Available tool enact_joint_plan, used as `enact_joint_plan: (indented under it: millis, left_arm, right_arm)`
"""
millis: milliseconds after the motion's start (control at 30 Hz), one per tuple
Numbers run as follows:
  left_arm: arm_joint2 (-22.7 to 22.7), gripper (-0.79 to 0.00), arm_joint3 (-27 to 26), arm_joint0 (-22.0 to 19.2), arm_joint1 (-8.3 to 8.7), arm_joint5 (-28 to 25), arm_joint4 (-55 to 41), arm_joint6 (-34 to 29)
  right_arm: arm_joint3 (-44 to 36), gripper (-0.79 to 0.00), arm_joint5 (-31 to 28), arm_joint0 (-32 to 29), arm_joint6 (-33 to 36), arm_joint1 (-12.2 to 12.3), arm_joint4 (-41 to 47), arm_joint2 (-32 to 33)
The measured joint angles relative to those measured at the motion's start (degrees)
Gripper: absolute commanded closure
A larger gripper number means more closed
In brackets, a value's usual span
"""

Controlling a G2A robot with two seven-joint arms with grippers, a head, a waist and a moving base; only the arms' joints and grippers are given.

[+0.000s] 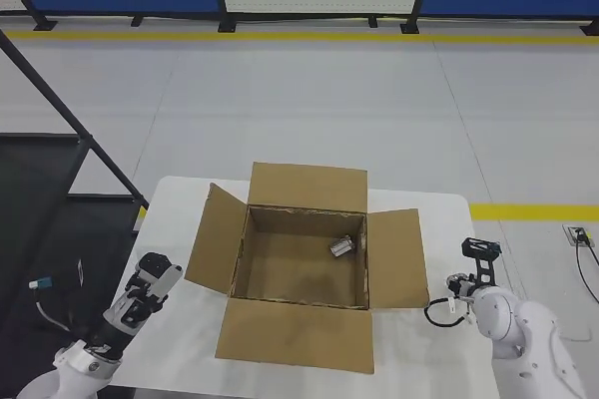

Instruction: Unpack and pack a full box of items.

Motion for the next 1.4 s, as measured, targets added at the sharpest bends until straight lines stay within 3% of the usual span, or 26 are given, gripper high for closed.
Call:
enact_joint_plan:
  millis: [167,200,333,433,467,533,600,633,867,967,1067,1200,1400]
  left_arm:
    - [0.0,-0.785,0.0,0.0,0.00,0.0,0.0,0.0]
    - [0.0,-0.785,0.0,0.0,0.00,0.0,0.0,0.0]
    - [0.0,-0.785,0.0,0.0,0.00,0.0,0.0,0.0]
    - [0.0,-0.785,0.0,0.0,0.00,0.0,0.0,0.0]
    - [0.0,-0.785,0.0,0.0,0.00,0.0,0.0,0.0]
    - [0.0,-0.785,0.0,0.0,0.00,0.0,0.0,0.0]
    - [0.0,-0.785,0.0,0.0,0.00,0.0,0.0,0.0]
    - [0.0,-0.785,0.0,0.0,0.00,0.0,0.0,0.0]
    - [0.0,-0.785,0.0,0.0,0.00,0.0,0.0,0.0]
    - [0.0,-0.785,0.0,0.0,0.00,0.0,0.0,0.0]
    - [0.0,-0.785,0.0,0.0,0.00,0.0,0.0,0.0]
    - [0.0,-0.785,0.0,0.0,0.00,0.0,0.0,0.0]
    - [0.0,-0.785,0.0,0.0,0.00,0.0,0.0,0.0]
  right_arm:
    - [4.0,0.000,-1.1,2.8,2.1,0.1,-0.3,-0.8]
    - [4.6,-0.148,-1.2,3.1,2.4,0.1,-0.2,-0.8]
    - [6.9,-0.308,-2.6,4.4,3.4,0.3,0.6,-1.0]
    - [8.1,-0.379,-3.2,4.9,3.4,0.3,1.0,-1.0]
    - [8.3,-0.428,-3.3,5.0,3.2,0.4,1.2,-1.0]
    - [8.1,-0.650,-3.4,4.8,2.0,0.4,2.3,-0.4]
    - [6.3,-0.696,-3.1,3.8,0.0,0.5,3.6,0.5]
    - [4.1,-0.767,-2.8,2.4,-2.0,0.5,4.7,1.4]
    - [-22.1,-0.785,-3.4,-14.7,-19.8,0.2,11.8,6.7]
    - [-33.1,-0.785,-7.9,-22.4,-27.3,0.0,12.6,5.5]
    - [-39.9,-0.785,-12.4,-26.4,-30.8,0.1,9.0,1.7]
    - [-40.8,-0.785,-17.2,-23.9,-28.9,0.1,2.5,-6.7]
    - [-31.1,-0.785,-18.5,-9.0,-18.6,-1.1,-3.1,-21.4]
